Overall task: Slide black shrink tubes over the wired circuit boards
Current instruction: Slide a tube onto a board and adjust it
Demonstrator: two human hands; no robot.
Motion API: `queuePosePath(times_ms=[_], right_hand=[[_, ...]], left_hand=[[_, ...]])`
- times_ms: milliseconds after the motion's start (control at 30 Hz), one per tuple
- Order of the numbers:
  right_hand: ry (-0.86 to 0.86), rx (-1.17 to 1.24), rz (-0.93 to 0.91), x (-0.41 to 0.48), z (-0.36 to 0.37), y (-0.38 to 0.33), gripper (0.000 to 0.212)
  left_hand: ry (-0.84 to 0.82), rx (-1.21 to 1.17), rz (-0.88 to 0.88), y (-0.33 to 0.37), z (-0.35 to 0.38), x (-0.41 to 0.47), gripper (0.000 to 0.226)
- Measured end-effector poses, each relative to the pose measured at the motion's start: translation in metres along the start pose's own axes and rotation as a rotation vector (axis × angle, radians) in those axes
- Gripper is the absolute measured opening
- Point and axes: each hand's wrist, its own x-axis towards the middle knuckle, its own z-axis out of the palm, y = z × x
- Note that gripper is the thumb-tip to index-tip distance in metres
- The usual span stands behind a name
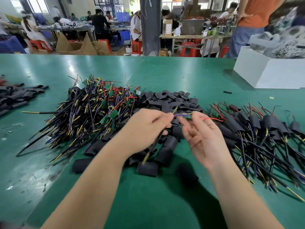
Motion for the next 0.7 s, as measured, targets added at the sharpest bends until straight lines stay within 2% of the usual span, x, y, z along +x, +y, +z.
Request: queuePosePath(times_ms=[33, 100, 200, 300, 433, 600, 700], right_hand=[[-0.007, -0.031, -0.014, -0.001, 0.001, 0.002, 0.019], [-0.01, -0.078, -0.066, -0.001, 0.0, 0.004, 0.03], [-0.011, -0.162, -0.125, 0.0, -0.004, 0.007, 0.036], [-0.069, -0.224, -0.148, 0.002, -0.007, 0.011, 0.034], [-0.078, -0.375, -0.178, 0.004, -0.014, 0.014, 0.038], [-0.103, -0.898, -0.189, 0.003, -0.016, 0.013, 0.043], [-0.072, -1.533, -0.19, -0.002, -0.023, 0.0, 0.039]], left_hand=[[0.038, 0.035, 0.027, 0.001, 0.008, 0.003, 0.019], [0.133, 0.043, 0.052, -0.001, 0.02, 0.008, 0.018], [0.24, 0.268, 0.192, -0.007, 0.023, 0.014, 0.022], [0.194, 0.31, 0.243, -0.014, 0.024, 0.012, 0.027], [0.166, 0.238, 0.18, -0.029, 0.027, 0.006, 0.029], [0.237, 0.286, 0.183, -0.044, 0.026, -0.001, 0.018], [0.279, 0.453, 0.184, -0.055, 0.022, -0.005, 0.025]])
